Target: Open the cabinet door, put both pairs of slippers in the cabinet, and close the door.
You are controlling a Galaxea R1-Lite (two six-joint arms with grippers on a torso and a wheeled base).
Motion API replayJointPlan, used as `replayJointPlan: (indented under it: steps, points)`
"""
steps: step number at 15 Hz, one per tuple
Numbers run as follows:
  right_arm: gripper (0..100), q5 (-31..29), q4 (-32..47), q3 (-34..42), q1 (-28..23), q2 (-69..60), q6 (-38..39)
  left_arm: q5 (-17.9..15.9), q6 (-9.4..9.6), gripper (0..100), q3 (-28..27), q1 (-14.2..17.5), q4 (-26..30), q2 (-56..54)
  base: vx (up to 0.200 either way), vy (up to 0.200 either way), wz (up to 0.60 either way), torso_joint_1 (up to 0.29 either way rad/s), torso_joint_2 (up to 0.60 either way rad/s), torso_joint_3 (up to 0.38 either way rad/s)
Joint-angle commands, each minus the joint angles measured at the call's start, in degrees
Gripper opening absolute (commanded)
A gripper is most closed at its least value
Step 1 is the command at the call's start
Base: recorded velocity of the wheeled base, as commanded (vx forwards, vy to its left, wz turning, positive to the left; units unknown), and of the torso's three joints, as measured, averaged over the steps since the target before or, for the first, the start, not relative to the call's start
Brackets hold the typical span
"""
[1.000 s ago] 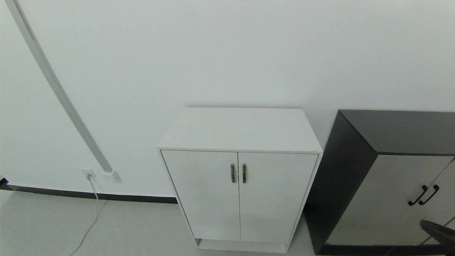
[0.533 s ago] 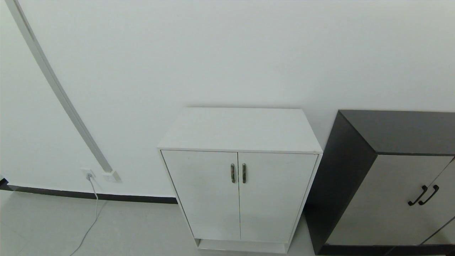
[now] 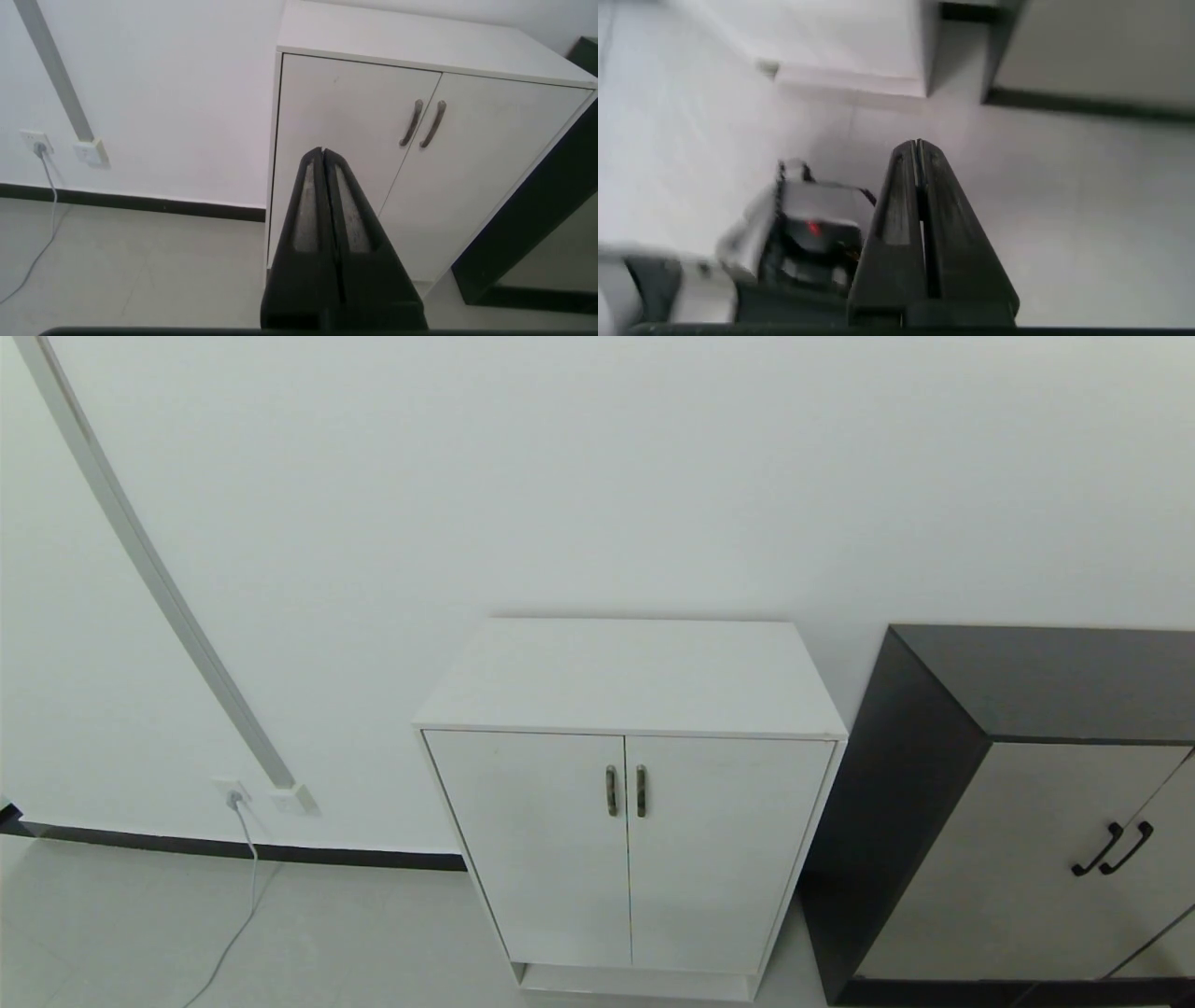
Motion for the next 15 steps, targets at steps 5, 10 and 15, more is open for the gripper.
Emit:
replayJointPlan:
  steps: [5, 10, 15]
  points:
    - [0, -0.3, 0.8, -0.1, -1.9, 6.6, 3.3, 0.0, -0.03, 0, 0.0, 0.0, 0.0, 0.1, 0.000, 0.000, 0.00, 0.000, 0.00, 0.000]
    - [0, -13.1, 3.5, 0.0, 2.8, 3.7, 3.3, 0.0, -0.03, 0, 0.0, 0.0, 0.0, 0.0, 0.000, 0.000, 0.00, 0.000, 0.00, 0.000]
    - [0, -13.2, 3.6, 0.0, 22.4, -22.0, 3.4, 0.0, -0.03, 0, 0.0, 0.0, 0.0, 0.1, 0.000, 0.000, 0.00, 0.000, 0.00, 0.000]
